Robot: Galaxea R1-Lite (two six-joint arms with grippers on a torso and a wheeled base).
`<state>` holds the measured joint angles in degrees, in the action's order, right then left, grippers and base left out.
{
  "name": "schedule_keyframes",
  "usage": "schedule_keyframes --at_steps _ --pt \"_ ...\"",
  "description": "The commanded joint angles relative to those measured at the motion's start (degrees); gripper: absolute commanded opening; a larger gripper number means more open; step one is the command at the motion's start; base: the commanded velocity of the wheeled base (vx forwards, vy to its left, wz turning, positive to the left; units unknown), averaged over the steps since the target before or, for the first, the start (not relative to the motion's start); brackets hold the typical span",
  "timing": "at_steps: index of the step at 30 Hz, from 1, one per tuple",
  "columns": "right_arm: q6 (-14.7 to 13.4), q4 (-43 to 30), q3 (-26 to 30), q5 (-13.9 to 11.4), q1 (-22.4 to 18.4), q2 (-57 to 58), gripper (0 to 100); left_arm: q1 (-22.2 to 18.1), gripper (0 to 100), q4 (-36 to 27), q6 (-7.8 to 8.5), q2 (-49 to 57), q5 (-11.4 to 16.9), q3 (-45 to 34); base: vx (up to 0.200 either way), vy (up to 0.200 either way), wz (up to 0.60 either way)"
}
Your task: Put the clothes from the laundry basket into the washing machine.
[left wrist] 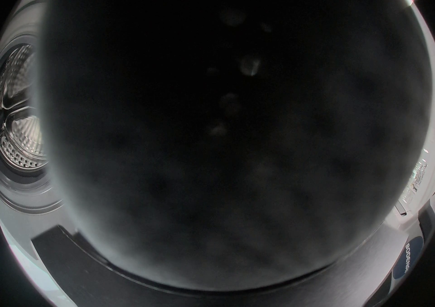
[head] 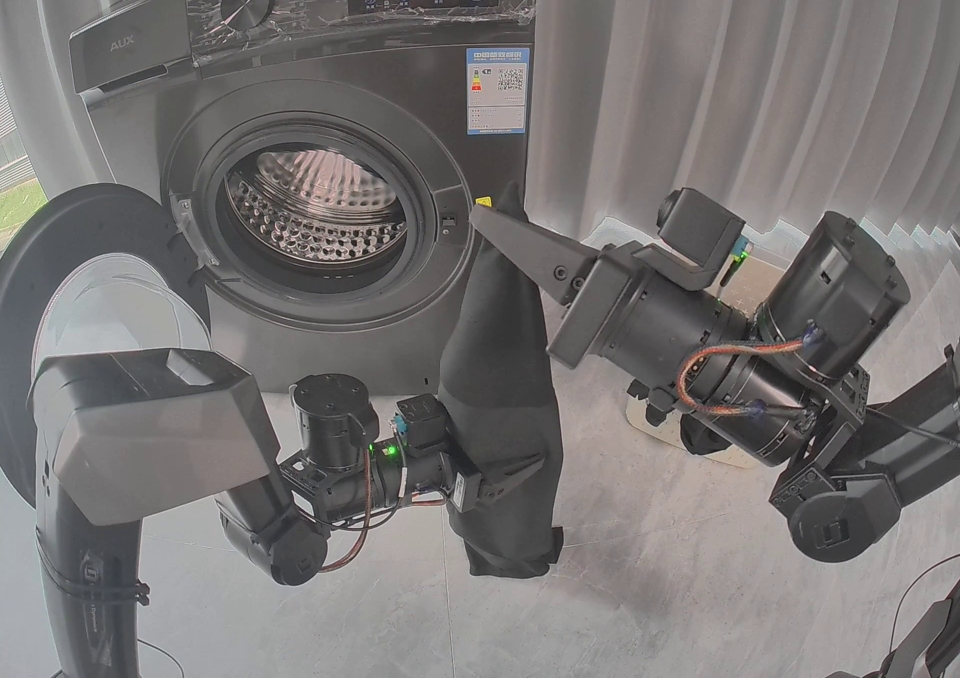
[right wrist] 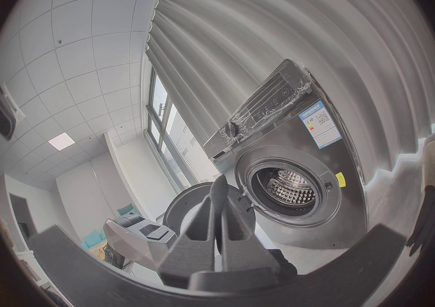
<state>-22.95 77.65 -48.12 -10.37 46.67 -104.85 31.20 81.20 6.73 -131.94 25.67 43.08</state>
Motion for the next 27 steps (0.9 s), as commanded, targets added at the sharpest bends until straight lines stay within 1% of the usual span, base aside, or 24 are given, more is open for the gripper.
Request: schedule_keyframes --at_steps 1,6,8,11,12,13,14,16,17,18,20,21,22,23,24,25,26,27 --pt "0.0 0.2 0.0 0.0 -0.4 0.2 0 -0.2 0 0.6 -0.58 -0.7 0.0 0.3 0.000 0.000 0.00" --pt "0.0 0.7 -0.3 0.2 -1.4 0.2 0 -0.1 0 2.0 -1.98 -0.2 0.0 0.0 0.000 0.000 0.00" --pt "0.1 0.6 -0.6 0.5 -3.3 0.1 0 0.3 0 2.5 -2.25 0.5 0.0 -0.6 0.000 0.000 0.00" --pt "0.1 0.0 -2.0 1.4 -7.5 0.0 0 0.4 0 2.8 -2.60 3.4 0.0 -2.7 0.000 0.000 0.00" --pt "0.1 0.0 -2.0 1.4 -7.6 0.0 0 0.4 0 2.8 -2.60 3.4 0.0 -2.9 0.000 0.000 0.00" --pt "0.1 0.1 -2.2 1.4 -10.3 -0.1 0 0.5 0 3.0 -2.69 5.3 0.0 -4.4 0.000 0.000 0.00" --pt "0.1 0.3 -2.2 1.3 -11.5 -0.2 0 0.6 0 3.1 -2.77 6.4 0.0 -5.3 0.000 0.000 0.00" --pt "0.1 0.5 -2.2 1.1 -13.2 -0.3 0 1.3 0 3.3 -2.86 8.6 0.1 -7.0 0.000 0.000 0.00" --pt "0.1 0.5 -2.2 1.1 -13.2 -0.3 0 1.3 0 3.3 -2.86 8.6 0.1 -7.0 0.000 0.000 0.00" --pt "0.1 0.6 -2.1 1.0 -14.1 -0.3 0 2.1 0 3.5 -2.95 10.9 0.1 -9.0 0.000 0.000 0.00" --pt "0.1 0.6 -2.1 1.0 -14.6 -0.4 0 2.5 0 3.7 -3.13 12.5 0.1 -10.5 0.000 0.000 0.00" --pt "0.1 0.6 -2.0 0.9 -15.0 -0.4 0 3.4 0 4.3 -3.65 14.2 0.1 -12.4 0.000 0.000 0.00" --pt "0.1 0.7 -2.0 0.9 -15.2 -0.4 0 3.6 0 4.4 -3.74 14.4 0.1 -12.8 0.000 0.000 0.00" --pt "0.0 0.7 -2.0 0.8 -15.8 -0.5 0 4.8 0 5.5 -4.62 16.0 0.1 -14.5 0.000 0.000 0.00" --pt "0.0 0.7 -1.9 0.7 -16.1 -0.7 0 5.1 0 5.9 -4.88 16.4 0.1 -15.0 0.000 0.000 0.00" --pt "0.0 0.7 -2.1 0.4 -16.5 -1.1 0 5.8 0 6.9 -5.59 17.0 0.1 -15.9 0.000 0.000 0.00" --pt "0.0 0.7 -2.1 0.4 -16.6 -1.2 0 5.9 0 7.0 -5.67 17.1 0.1 -16.1 0.000 0.000 0.00" --pt "-0.2 0.7 -2.2 -0.4 -17.3 -2.5 0 7.2 0 7.5 -6.11 18.1 0.1 -17.5 0.000 0.000 0.00"
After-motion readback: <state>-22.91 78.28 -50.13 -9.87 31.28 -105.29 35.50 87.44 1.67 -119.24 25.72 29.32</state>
